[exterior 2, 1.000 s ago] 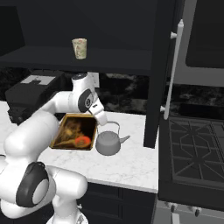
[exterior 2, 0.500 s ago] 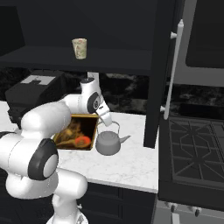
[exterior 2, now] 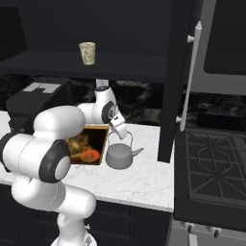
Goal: Pick the kettle from the counter and place it on the tray. Then pick the mug from the cabinet and place it on the tray. Then close the cabinet doors.
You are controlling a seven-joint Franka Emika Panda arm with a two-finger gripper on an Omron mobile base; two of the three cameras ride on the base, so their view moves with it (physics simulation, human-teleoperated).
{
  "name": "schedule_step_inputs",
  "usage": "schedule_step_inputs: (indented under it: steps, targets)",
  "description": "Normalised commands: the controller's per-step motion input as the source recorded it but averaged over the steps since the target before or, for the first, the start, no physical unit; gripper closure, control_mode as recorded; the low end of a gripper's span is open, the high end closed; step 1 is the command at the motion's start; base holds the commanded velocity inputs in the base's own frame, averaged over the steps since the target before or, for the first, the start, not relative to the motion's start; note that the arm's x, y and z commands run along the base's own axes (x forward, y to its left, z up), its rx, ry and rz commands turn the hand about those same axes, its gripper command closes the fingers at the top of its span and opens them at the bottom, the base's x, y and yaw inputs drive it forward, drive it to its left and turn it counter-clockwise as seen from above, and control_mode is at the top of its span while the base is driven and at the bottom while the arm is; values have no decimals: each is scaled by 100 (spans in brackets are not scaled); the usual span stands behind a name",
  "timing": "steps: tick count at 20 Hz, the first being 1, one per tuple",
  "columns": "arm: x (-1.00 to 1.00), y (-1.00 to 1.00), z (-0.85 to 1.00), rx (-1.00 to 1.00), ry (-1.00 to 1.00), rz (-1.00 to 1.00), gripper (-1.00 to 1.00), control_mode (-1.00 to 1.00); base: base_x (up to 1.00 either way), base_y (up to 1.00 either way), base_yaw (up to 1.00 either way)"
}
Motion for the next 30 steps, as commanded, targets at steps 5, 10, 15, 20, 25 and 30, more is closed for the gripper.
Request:
schedule_step_inputs:
  steps: [5, 10, 15, 20, 25, 30]
  targets:
    - [-8, -5, -39, 0, 4, 0, 100, -100, 0, 0, 0]
    - [-18, -1, -29, 0, -4, 2, 100, -100, 0, 0, 0]
    - [-54, 0, -35, 0, -15, 13, 100, -100, 0, 0, 0]
    - [-66, 2, -6, 0, -32, 31, 100, -100, 0, 0, 0]
    - [-45, 12, 58, 0, -35, 33, 100, -100, 0, 0, 0]
    - [-14, 66, 47, -5, -9, 26, 100, -100, 0, 0, 0]
